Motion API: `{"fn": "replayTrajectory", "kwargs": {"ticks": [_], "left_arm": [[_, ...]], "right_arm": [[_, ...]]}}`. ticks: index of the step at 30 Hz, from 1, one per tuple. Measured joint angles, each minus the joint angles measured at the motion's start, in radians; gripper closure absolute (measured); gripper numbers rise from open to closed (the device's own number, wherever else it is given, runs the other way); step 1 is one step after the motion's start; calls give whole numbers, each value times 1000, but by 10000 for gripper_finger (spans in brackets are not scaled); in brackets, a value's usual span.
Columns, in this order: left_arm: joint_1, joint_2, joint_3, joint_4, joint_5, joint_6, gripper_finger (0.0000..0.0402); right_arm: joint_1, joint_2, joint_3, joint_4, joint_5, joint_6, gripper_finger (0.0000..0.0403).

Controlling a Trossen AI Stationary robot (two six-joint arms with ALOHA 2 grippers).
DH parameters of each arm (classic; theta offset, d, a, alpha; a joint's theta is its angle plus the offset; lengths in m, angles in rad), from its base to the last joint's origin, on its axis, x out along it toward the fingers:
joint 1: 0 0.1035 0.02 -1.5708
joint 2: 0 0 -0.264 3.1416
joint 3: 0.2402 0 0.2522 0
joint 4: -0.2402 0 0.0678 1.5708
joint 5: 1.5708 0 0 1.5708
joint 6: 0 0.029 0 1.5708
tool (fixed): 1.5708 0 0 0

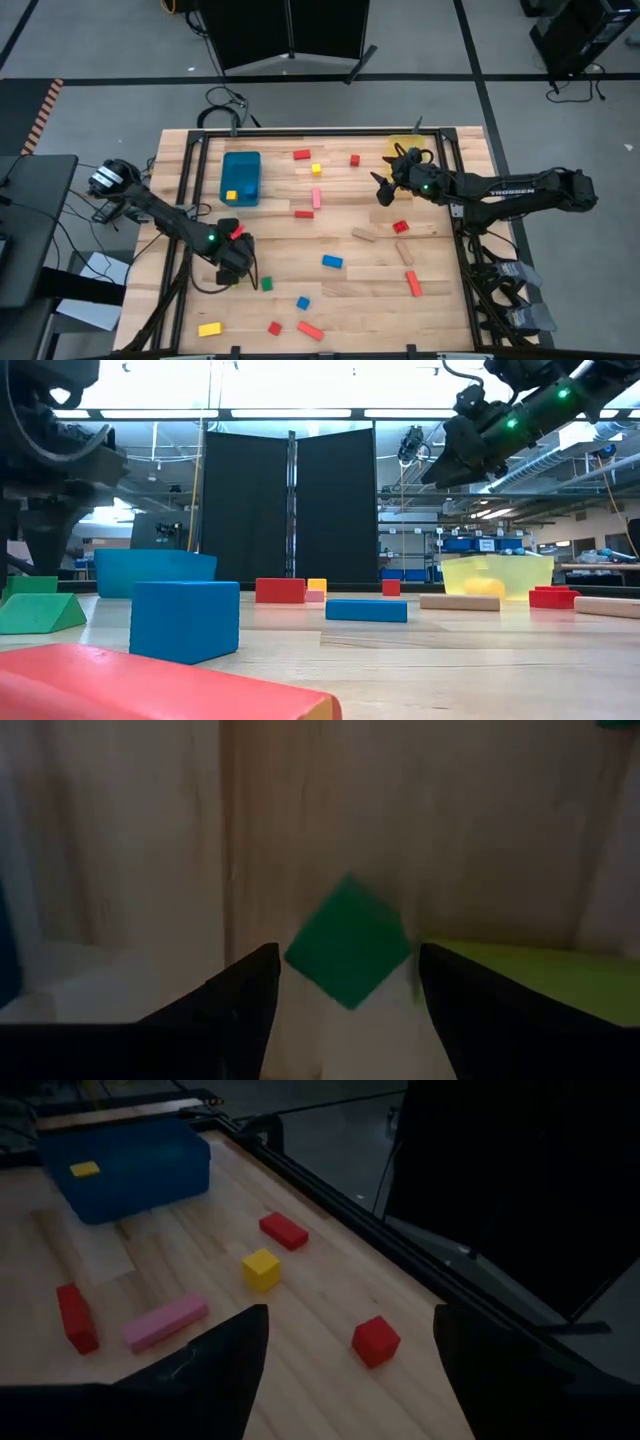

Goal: Sort blocks by size
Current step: Put the small green block into the blue bin

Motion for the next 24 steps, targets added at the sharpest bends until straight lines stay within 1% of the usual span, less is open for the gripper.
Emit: {"fn": "replayTrajectory", "kwargs": {"ticks": [4, 7, 10, 14, 20, 24], "left_arm": [[0, 56, 0, 16, 0, 6, 154], [0, 96, 0, 24, -10, 7, 163], [0, 118, 4, 41, -11, 19, 197], [7, 120, 5, 73, -31, 24, 261], [25, 113, 24, 75, -53, 39, 262], [66, 49, 77, 23, -184, 22, 263]], "right_arm": [[0, 0, 0, 7, 0, 0, 110], [0, 0, 0, 6, 0, 0, 111], [0, 0, 0, 7, 0, 0, 111], [0, 0, 0, 12, 0, 0, 112], [0, 0, 0, 11, 0, 0, 113], [3, 0, 0, 12, 0, 0, 112]]}}
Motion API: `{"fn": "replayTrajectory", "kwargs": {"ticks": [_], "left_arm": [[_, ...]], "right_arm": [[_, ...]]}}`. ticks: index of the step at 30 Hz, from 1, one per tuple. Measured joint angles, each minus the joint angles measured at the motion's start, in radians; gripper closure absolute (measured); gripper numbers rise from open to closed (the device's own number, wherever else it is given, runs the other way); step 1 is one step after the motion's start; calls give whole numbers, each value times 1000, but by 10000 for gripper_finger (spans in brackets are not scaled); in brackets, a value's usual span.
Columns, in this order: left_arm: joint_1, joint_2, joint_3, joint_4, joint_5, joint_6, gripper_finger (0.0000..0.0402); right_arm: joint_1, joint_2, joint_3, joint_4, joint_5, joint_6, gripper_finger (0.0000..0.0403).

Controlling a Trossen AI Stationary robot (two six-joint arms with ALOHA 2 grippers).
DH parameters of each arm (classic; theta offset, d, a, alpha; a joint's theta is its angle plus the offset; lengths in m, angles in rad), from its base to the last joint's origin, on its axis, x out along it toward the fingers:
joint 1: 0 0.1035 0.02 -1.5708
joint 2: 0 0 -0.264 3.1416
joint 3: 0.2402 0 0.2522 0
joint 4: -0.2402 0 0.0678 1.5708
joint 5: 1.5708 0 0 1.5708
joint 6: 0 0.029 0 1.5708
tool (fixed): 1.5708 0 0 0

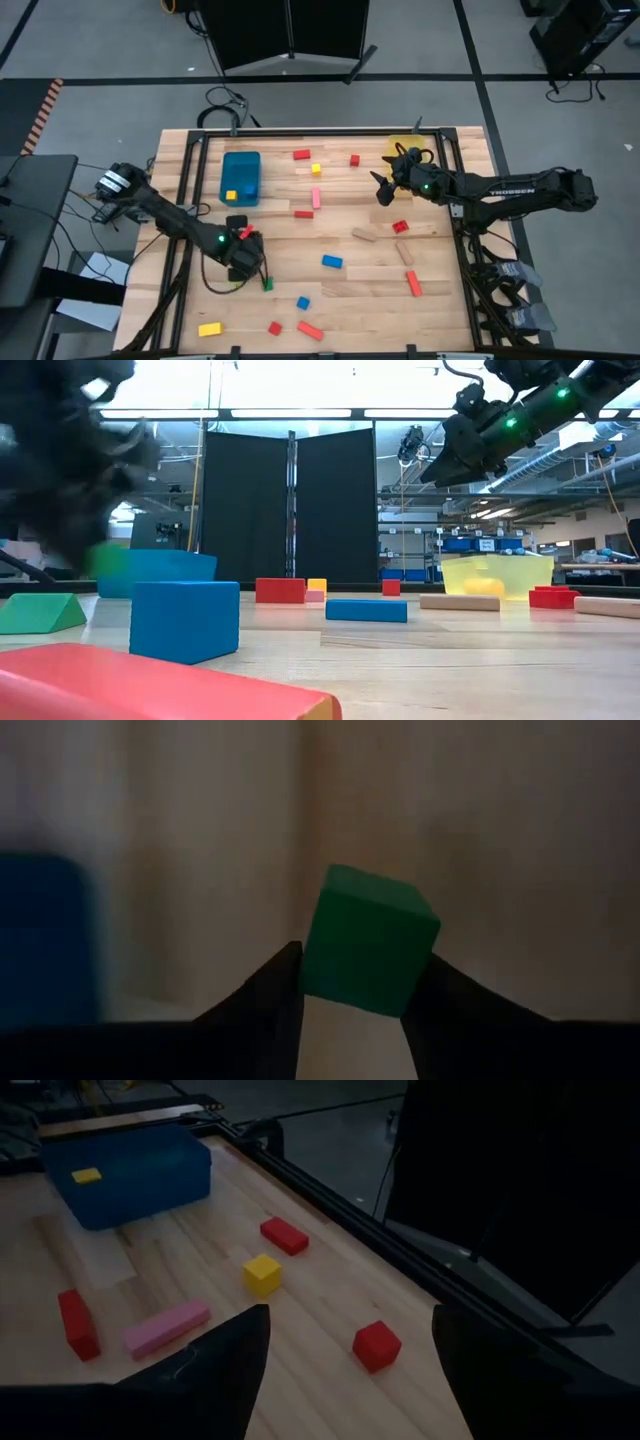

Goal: Sort blocks by size
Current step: Put the small green block into the blue bin, then put the small red game piece into the blue bin

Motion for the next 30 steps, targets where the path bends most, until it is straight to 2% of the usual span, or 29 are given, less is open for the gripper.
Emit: {"fn": "replayTrajectory", "kwargs": {"ticks": [6, 9, 12, 18, 19, 22, 25, 27, 30], "left_arm": [[146, -199, 15, -139, -248, -161, 264], [261, -291, -12, -152, -304, -193, 264], [392, -355, -55, -120, -322, -151, 264], [641, -366, -145, 22, -266, -11, 260], [671, -359, -154, 40, -243, 9, 245], [741, -349, -160, 84, -164, 62, 165], [760, -355, -160, 158, -83, 108, 95], [753, -372, -159, 221, -50, 128, 66], [729, -397, -159, 328, 6, 146, 50]], "right_arm": [[42, 0, 0, 6, 0, -4, 116], [78, 0, 0, 5, 0, -24, 116], [111, 0, 0, 1, 0, -38, 114], [185, 0, 0, -27, -5, -28, 112], [197, 0, 0, -44, -18, -23, 112], [239, 0, 0, -127, -61, -12, 111], [281, 0, 0, -263, -106, -33, 105], [299, 0, 0, -364, -151, -31, 99], [309, 0, 0, -504, -250, 9, 93]]}}
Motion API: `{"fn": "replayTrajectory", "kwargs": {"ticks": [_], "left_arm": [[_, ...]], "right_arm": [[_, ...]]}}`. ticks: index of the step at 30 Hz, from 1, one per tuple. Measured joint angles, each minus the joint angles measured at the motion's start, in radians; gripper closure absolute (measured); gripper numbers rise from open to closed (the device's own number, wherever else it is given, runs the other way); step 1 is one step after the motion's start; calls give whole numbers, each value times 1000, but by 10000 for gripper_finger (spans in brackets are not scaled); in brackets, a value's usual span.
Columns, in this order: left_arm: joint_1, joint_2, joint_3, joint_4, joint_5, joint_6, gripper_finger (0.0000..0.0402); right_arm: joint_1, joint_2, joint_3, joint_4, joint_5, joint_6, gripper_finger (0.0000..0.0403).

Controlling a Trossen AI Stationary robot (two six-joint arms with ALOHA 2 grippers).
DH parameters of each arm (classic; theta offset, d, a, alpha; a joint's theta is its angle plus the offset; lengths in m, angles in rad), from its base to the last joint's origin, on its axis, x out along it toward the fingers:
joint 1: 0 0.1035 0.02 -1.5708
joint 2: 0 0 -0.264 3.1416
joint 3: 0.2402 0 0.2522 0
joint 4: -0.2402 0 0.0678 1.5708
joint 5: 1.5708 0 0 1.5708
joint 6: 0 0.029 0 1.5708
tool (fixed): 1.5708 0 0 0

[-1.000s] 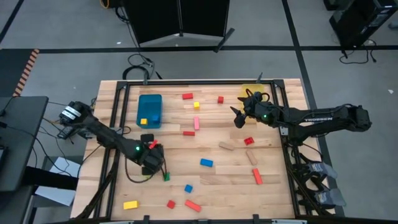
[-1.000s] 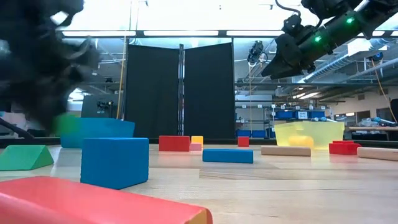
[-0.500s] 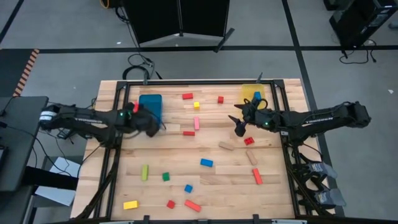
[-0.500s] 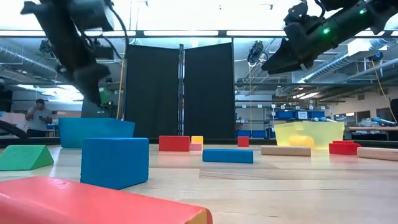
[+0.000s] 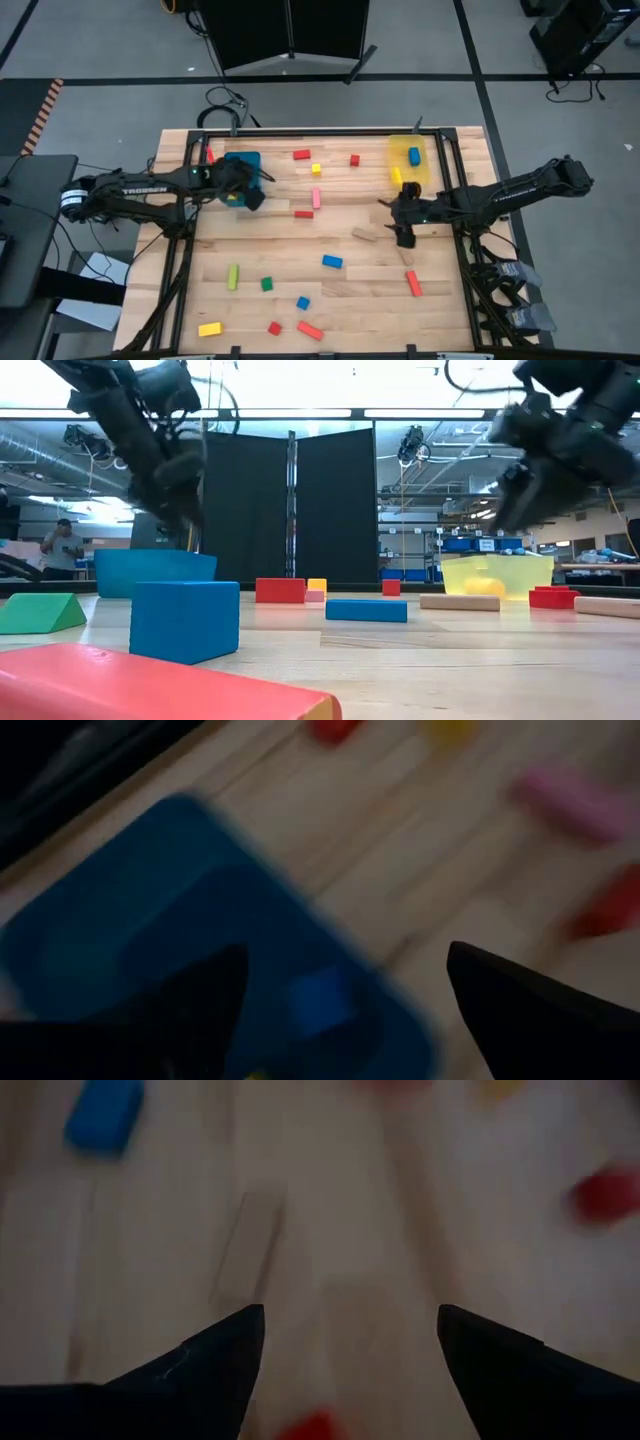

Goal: Sort blocks by size
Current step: Put the small red game piece into the blue bin

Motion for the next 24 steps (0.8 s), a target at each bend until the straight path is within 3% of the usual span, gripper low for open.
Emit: {"fn": "replayTrajectory", "kwargs": {"ticks": [4, 12, 19, 24], "left_arm": [[-55, -33, 0, 158, 35, 17, 58], [-175, -40, 1, 293, 39, 11, 94], [-257, -40, 1, 396, 36, 20, 115], [-280, -40, 1, 442, 36, 39, 120]], "right_arm": [[1, 0, -1, -122, -74, 36, 93], [-11, 49, -1, -103, -109, 10, 95], [-14, 205, 61, 34, -127, 51, 93], [-22, 367, 231, -238, -103, 29, 93]]}}
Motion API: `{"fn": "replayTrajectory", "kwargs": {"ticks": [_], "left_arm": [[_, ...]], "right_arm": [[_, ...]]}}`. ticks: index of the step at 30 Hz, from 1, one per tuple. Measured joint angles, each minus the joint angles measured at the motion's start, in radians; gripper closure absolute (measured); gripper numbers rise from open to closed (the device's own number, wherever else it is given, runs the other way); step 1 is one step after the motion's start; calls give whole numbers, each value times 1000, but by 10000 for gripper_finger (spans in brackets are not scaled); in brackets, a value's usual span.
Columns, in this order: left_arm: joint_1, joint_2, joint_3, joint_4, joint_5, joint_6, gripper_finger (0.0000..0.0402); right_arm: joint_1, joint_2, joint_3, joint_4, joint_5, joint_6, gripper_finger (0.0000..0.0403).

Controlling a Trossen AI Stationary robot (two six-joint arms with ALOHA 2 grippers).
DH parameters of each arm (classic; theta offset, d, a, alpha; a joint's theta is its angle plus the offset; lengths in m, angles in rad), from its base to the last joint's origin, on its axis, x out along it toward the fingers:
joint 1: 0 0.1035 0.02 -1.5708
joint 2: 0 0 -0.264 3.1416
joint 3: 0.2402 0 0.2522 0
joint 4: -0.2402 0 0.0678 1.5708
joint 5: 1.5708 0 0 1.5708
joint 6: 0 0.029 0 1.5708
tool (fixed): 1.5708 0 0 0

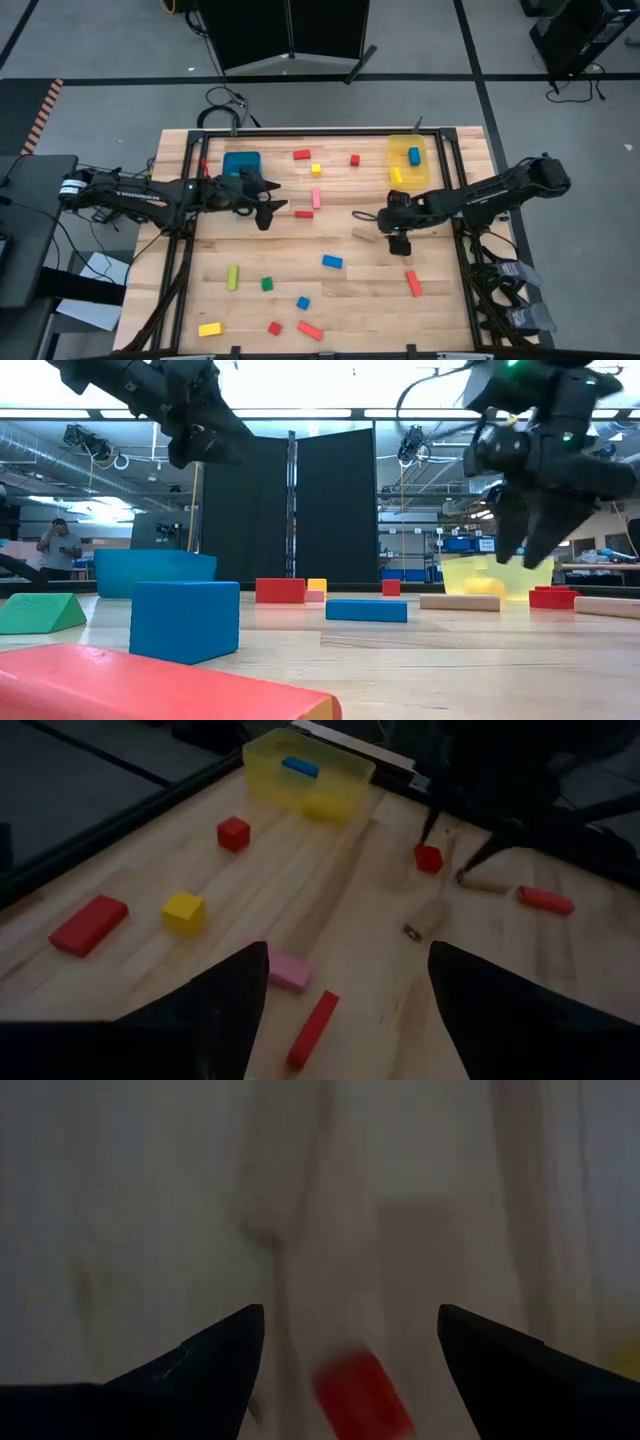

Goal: Sort blocks by size
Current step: Put the small red game piece into the blue bin

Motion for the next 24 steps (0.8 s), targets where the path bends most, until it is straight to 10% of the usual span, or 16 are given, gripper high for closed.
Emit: {"fn": "replayTrajectory", "kwargs": {"ticks": [16, 24], "left_arm": [[-39, 4, 0, -4, -3, 28, 120], [-39, 4, 0, 4, -10, 28, 120]], "right_arm": [[-77, 247, 101, -196, -49, -264, 90], [-105, 324, 105, -189, -125, -306, 164]]}}
